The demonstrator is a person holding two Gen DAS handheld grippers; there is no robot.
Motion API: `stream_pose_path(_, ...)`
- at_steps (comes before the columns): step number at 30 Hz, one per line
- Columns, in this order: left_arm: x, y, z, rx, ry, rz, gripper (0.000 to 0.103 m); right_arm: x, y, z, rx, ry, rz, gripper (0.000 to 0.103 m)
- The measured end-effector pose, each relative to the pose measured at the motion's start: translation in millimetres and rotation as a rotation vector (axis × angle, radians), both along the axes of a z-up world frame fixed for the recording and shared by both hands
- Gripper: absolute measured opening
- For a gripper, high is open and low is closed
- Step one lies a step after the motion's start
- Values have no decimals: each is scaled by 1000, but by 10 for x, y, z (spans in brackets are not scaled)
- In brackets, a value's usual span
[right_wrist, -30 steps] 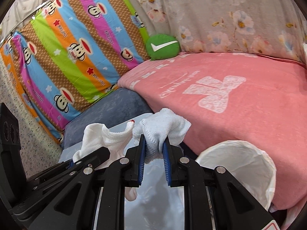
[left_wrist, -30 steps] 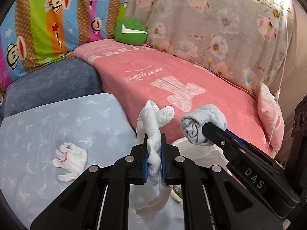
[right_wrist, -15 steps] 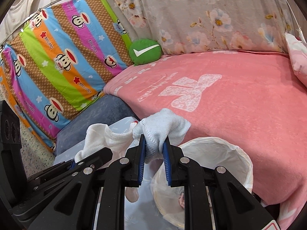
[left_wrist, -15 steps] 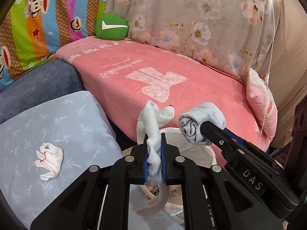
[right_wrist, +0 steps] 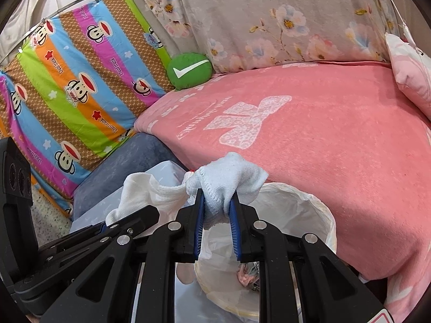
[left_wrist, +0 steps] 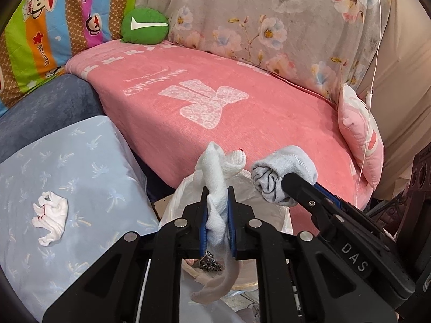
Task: Organize soft objects
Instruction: 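Open both grippers to drop the glove and sock into the bin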
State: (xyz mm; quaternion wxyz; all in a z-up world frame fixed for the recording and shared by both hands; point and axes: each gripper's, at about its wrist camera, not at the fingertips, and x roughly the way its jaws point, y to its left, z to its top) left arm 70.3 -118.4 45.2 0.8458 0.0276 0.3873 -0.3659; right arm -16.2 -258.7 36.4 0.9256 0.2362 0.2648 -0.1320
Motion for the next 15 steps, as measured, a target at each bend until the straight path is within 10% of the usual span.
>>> stream_pose_path(5, -5, -5, -14, -6, 9, 16, 36, -25, -49, -13, 6, 2, -9, 18)
stream_pose_path(15, -29, -15, -7, 0, -7, 24, 39, -21, -45, -14, 8, 2, -6, 22)
